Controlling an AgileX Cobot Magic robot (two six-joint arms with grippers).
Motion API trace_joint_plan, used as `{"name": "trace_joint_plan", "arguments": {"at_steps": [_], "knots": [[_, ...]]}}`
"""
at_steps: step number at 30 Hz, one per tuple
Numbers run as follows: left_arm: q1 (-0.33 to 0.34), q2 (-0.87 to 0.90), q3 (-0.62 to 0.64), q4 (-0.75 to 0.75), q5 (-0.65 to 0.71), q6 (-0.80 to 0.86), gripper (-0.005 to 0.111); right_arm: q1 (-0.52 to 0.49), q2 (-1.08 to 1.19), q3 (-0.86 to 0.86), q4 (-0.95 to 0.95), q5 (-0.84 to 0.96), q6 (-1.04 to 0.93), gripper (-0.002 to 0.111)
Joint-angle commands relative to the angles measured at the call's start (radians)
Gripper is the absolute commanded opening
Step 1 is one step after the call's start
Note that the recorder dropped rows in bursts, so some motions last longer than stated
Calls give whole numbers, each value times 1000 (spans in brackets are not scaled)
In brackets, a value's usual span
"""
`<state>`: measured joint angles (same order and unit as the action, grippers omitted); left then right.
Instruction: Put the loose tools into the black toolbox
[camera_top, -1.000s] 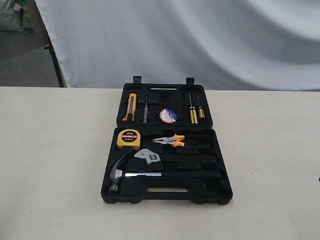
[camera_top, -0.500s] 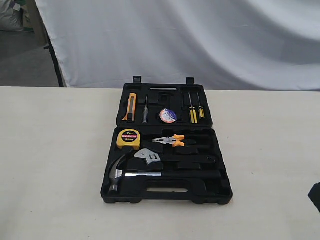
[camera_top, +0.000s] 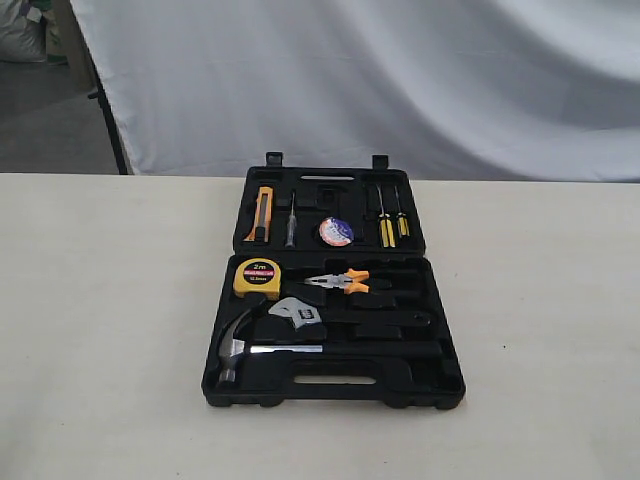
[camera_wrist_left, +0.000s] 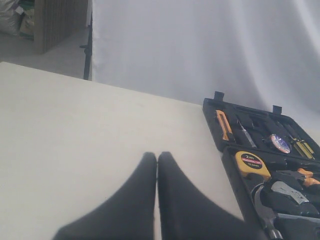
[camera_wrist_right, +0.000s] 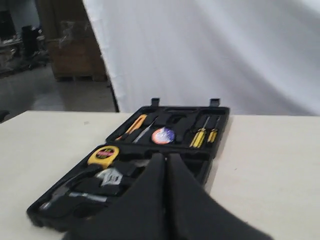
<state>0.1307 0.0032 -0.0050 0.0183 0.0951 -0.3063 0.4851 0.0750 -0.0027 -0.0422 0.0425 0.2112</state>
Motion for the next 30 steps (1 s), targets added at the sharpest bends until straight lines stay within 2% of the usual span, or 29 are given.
{"name": "trace_joint_plan", "arguments": {"at_steps": [1, 7, 11, 19, 26, 30], "knots": [[25, -3, -3, 4, -7, -5, 1, -183, -75, 3, -9, 1, 1, 0], [25, -3, -3, 4, -7, -5, 1, -339, -75, 3, -11, -20, -3, 0], [25, -3, -3, 4, -7, -5, 1, -385, -75, 3, -11, -57, -55, 0], [25, -3, -3, 4, -7, -5, 1, -380, -75, 3, -11, -32, -107, 0], [25, -3, -3, 4, -7, -5, 1, -278, -75, 3, -11, 43, -182, 0], [25, -3, -3, 4, -7, -5, 1, -269, -75, 3, -11, 46, -182, 0]]}}
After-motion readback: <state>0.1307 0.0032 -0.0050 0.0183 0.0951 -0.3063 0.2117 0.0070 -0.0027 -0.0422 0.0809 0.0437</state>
